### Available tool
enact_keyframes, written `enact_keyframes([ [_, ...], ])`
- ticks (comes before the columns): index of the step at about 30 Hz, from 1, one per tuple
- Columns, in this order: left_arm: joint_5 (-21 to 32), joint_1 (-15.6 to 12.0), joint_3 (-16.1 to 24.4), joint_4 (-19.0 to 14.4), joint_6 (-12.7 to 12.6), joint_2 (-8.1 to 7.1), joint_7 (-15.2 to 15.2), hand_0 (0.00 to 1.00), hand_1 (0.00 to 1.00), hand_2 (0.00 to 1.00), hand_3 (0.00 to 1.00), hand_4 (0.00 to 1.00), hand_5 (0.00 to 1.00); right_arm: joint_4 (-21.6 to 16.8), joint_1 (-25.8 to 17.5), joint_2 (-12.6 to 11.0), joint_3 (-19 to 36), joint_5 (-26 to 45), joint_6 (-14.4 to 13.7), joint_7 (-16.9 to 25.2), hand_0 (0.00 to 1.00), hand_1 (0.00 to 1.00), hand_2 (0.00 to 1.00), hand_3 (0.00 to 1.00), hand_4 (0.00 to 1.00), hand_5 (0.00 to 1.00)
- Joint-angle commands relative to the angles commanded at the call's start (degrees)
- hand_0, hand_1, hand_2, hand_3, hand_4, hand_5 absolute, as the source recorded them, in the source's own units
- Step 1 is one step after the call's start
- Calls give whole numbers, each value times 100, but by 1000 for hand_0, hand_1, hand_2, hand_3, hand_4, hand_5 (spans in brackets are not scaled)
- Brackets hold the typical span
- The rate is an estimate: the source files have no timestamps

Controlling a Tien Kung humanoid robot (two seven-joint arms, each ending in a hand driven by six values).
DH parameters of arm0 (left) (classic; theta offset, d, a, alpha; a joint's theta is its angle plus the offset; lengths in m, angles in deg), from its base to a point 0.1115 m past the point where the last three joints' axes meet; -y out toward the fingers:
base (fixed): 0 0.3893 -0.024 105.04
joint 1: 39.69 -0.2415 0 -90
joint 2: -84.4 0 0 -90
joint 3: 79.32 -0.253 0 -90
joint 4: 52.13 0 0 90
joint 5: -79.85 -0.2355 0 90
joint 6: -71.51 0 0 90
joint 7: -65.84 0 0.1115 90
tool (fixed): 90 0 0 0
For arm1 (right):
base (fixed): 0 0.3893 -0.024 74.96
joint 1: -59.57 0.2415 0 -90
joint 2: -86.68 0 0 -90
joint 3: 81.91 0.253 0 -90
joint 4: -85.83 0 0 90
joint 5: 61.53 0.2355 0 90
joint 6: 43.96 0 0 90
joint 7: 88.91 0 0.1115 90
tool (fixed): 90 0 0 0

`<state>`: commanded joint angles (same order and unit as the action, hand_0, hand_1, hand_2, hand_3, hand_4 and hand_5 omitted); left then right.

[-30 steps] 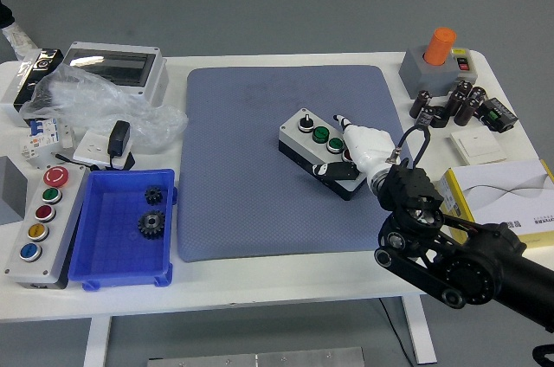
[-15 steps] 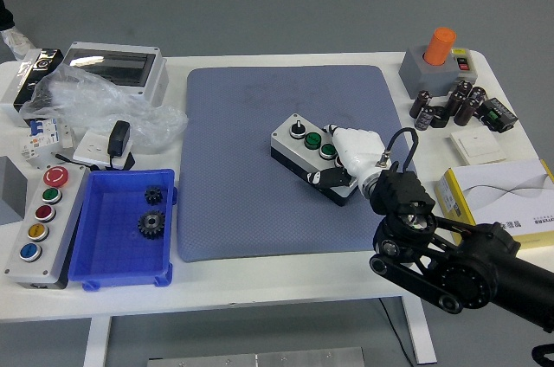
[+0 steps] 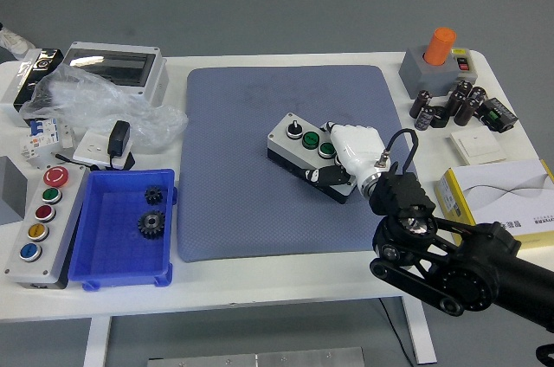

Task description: Pick up the button,place it on the desk,press the button,press the button

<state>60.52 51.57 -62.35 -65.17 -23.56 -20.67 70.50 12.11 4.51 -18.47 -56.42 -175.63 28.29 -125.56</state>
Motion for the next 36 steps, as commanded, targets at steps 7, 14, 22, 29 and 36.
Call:
enact_keyframes([
  [7, -3, 3, -1, 1, -5, 6, -1, 669, 680, 606, 615, 603, 346, -229, 230, -245, -417, 37, -289, 595, 269, 517, 475, 348, 606, 7],
  [14, 1, 10, -10, 5, -10, 3, 1, 669, 680, 606, 615, 604, 353, -470, 668, -563, -1001, 23, -377, 1393, 279, 525, 475, 346, 597, 5],
  [22, 17, 21, -34, 7, -13, 6, 0, 669, 680, 607, 617, 604, 371, -379, 1197, -828, -1581, 127, -273, 2142, 441, 559, 488, 353, 554, 11],
  [29, 16, 32, -38, 5, -19, 1, -4, 669, 681, 607, 617, 602, 375, -37, 1490, -888, -1977, 270, -224, 2602, 513, 613, 525, 361, 556, 10],
  [36, 22, 39, -58, 5, -23, 3, -6, 668, 681, 607, 618, 603, 381, 241, 1574, -868, -2115, 348, -249, 2847, 579, 649, 599, 366, 544, 19],
])
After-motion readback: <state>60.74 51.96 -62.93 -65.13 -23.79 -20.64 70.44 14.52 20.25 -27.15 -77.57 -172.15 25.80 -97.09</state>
